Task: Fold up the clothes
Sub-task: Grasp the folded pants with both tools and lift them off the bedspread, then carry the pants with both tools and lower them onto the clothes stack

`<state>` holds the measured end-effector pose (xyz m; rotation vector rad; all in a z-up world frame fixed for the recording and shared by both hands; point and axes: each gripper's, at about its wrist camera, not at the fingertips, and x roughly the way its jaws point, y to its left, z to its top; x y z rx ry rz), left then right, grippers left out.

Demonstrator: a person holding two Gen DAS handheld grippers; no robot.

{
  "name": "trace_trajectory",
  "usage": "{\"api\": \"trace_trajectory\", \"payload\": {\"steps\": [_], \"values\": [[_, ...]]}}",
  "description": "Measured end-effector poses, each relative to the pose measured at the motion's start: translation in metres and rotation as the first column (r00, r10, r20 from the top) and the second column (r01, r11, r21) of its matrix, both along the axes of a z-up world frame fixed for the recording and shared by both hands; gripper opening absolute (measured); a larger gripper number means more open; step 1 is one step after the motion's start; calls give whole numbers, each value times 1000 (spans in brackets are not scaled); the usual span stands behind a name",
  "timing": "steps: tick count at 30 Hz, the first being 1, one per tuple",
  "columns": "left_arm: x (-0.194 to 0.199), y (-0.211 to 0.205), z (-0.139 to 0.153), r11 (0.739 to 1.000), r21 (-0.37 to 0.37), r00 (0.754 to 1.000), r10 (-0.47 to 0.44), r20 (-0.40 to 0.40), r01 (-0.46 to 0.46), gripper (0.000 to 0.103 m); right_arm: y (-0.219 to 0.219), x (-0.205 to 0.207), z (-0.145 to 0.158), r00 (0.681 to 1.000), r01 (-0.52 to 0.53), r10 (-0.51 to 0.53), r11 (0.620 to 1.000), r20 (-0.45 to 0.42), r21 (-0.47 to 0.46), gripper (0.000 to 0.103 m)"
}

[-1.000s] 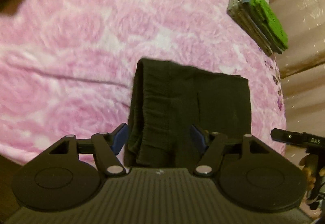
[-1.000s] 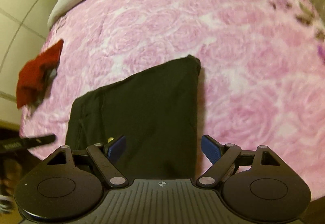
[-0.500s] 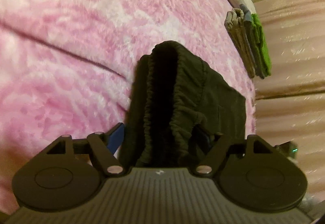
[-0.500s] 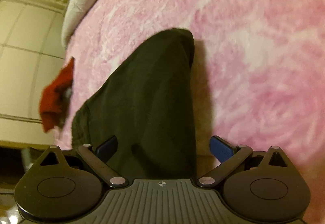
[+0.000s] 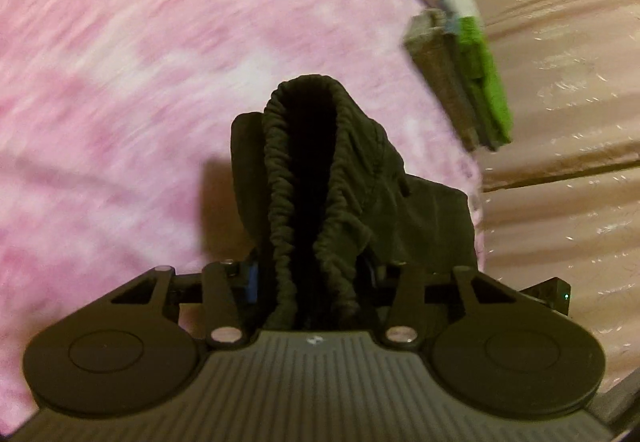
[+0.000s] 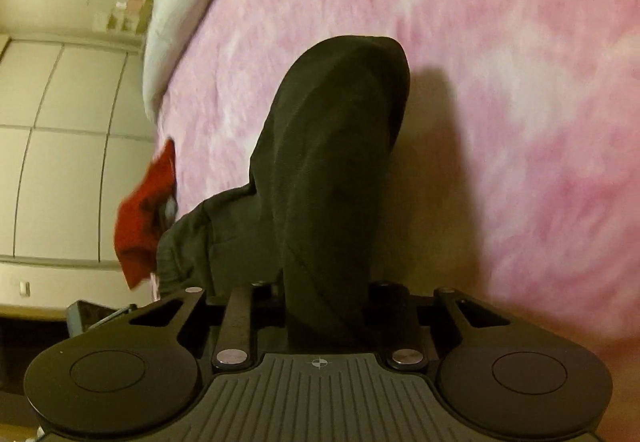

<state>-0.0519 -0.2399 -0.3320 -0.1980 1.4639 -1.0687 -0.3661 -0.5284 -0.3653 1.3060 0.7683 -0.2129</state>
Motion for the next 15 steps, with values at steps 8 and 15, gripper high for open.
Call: {"api": "trace_trajectory", "payload": {"steps": [8,15], "values": [[18,-217,76,963,-209,984,-155,84,170,40,-151,-21,98,972,227,-215,965,98,-133,24],[51,-442,130,904,-317,955,-248,160,288,40,-339,8,180,926,373,-341,897,164,-240,25]]}}
